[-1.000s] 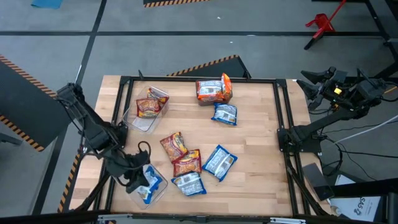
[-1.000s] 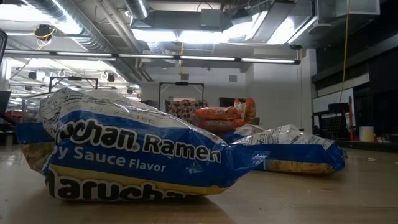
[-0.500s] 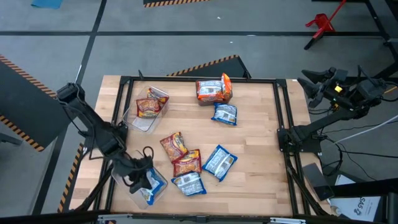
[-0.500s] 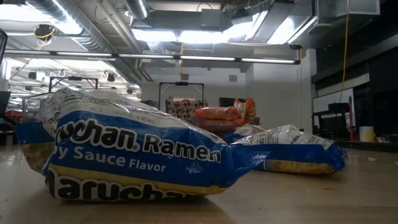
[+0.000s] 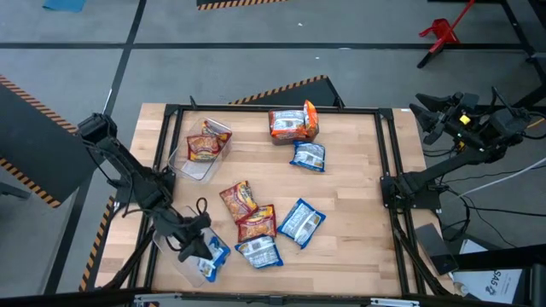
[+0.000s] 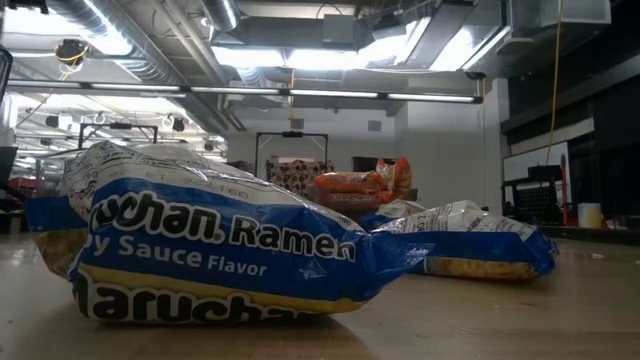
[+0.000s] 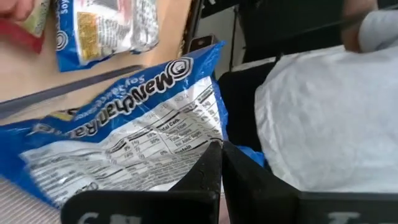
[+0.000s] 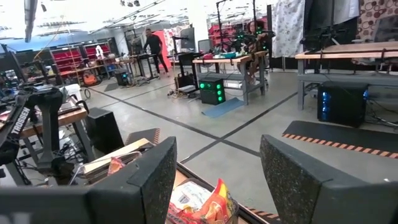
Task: Sort Maruchan noodles
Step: Put the middle blue noodle pack into the bottom transparent bin
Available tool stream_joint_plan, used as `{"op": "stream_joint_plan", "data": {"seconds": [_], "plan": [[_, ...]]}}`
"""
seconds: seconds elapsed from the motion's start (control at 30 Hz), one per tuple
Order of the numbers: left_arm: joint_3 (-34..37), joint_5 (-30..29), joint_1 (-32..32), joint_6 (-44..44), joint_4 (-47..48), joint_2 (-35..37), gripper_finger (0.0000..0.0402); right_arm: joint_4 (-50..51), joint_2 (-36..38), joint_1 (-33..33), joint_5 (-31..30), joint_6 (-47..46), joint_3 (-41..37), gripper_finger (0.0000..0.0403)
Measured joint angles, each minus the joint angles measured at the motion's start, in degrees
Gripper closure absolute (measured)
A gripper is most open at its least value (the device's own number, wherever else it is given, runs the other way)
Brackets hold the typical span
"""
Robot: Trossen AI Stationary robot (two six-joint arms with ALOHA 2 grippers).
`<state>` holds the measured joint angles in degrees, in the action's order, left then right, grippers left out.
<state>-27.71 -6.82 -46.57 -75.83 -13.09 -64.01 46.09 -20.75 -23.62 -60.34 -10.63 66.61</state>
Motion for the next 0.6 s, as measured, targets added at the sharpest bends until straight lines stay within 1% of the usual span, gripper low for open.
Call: {"op": "stream_joint_plan", "data": {"seconds": [0.17,0.23,0.37,0.47,0.6], "plan": [[0.0,-0.5,0.0,2.8,-0.4,0.0,0.0401,0.0,0.0,0.0,-0.1,0.0,0.0,0.0187],[0.0,-0.3,-0.2,3.3,1.0,0.0,0.0401,-0.1,0.0,0.0,-0.6,-0.1,0.0,0.0187],[1.7,-1.0,-0.7,4.5,1.4,0.0,0.0401,-1.0,0.0,0.0,-0.7,-1.3,0.0,0.0187],[3.1,-0.9,-0.8,4.5,1.3,0.0,0.0401,-3.9,-0.1,0.0,-0.8,-1.6,-0.8,0.0187],[5.2,0.7,-0.9,4.5,0.7,0.0,0.0401,-9.6,-1.0,0.0,-0.5,-1.0,-4.8,0.0187]]}}
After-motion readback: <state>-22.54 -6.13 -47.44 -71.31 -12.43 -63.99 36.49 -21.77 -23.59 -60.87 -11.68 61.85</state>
